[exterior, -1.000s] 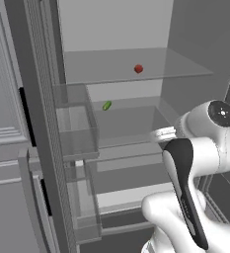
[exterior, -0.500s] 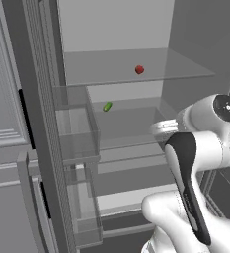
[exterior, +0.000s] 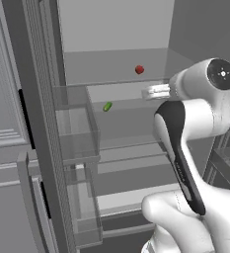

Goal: Take the strawberry from the fridge and place it on top of the pancake, located on the dining counter.

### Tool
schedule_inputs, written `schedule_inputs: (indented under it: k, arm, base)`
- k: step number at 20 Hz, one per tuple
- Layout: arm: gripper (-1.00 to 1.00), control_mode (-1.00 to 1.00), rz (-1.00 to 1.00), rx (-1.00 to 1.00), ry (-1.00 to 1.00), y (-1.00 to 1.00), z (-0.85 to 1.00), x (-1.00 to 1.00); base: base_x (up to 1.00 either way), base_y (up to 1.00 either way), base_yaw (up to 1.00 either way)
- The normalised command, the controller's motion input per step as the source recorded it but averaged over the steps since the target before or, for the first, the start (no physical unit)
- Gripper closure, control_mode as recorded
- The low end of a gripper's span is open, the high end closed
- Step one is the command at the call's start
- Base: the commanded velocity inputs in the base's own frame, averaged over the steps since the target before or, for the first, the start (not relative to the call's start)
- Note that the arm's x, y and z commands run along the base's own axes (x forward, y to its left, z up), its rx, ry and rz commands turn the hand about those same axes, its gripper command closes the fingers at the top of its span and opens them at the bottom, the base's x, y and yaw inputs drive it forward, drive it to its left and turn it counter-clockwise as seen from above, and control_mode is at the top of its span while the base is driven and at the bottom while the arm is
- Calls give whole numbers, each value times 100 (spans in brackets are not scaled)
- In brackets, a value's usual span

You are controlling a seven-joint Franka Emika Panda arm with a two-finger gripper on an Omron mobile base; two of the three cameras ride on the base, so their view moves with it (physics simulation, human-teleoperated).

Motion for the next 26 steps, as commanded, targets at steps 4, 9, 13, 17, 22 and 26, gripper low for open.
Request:
schedule_inputs:
  k: [4, 9, 13, 17, 22, 26]
  arm:
    - [-100, -100, -6, 0, -19, -3, 19, 48]
    - [-100, -100, -2, 1, 3, -7, 5, 64]
    - [-100, -100, 0, 0, 13, -1, 0, 58]
    - [-100, -100, 0, 0, 8, -1, 0, 49]
    - [-100, -100, 0, 0, 10, 0, 0, 41]
    - [-100, -100, 0, 0, 8, 0, 0, 37]
  base:
    - [0, 0, 0]
    - [0, 0, 0]
    - [0, 0, 0]
    - [0, 0, 0]
    - [0, 0, 0]
    - [0, 0, 0]
